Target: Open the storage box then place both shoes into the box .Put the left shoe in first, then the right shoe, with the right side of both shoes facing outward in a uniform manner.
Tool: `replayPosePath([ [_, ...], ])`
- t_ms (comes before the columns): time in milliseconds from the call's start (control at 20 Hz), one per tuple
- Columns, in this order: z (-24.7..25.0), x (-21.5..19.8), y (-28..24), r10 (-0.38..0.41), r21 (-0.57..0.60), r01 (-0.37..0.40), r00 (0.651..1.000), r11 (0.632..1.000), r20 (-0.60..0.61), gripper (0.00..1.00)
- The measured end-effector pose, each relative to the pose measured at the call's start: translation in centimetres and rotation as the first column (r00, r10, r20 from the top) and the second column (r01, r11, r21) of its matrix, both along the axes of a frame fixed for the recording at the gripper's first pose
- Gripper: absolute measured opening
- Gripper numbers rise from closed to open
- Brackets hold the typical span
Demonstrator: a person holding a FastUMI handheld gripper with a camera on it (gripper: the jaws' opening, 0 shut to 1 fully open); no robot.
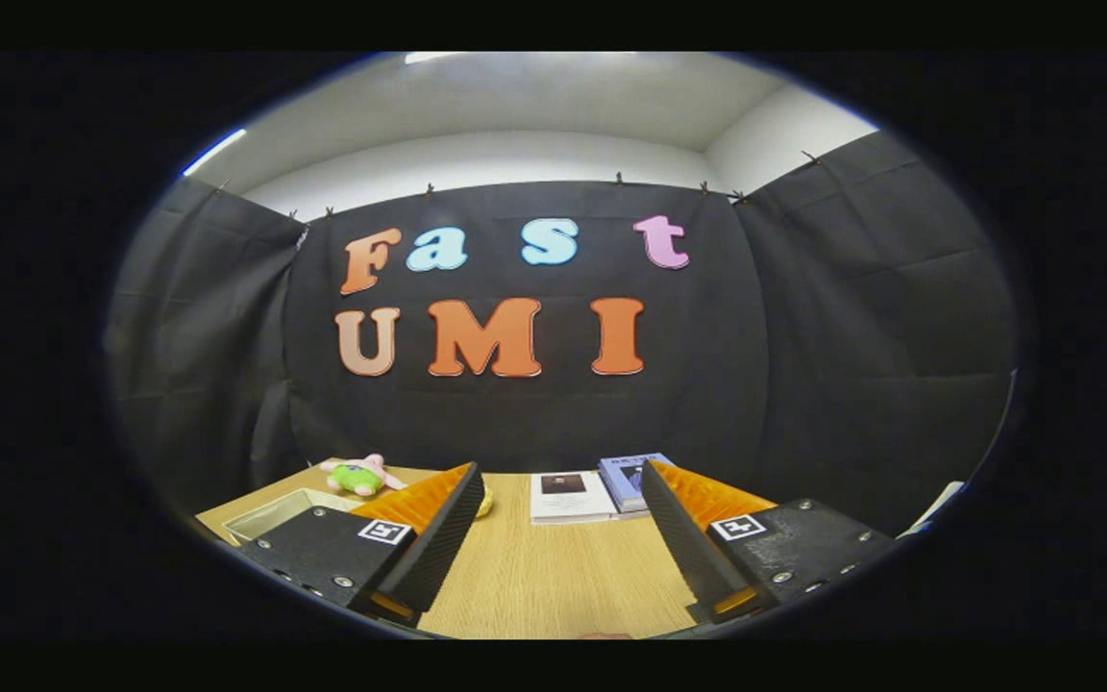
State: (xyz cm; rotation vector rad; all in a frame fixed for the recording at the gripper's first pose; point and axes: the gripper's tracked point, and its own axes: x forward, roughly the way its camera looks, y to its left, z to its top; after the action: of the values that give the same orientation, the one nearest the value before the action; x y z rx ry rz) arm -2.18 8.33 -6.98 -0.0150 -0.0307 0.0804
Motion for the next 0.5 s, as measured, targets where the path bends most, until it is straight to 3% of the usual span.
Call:
replayPosePath([
  [500, -0.71, 0.45, 0.56, 0.013, 0.007, -0.012, 1.0, 1.0, -0.012, 0.97],
])
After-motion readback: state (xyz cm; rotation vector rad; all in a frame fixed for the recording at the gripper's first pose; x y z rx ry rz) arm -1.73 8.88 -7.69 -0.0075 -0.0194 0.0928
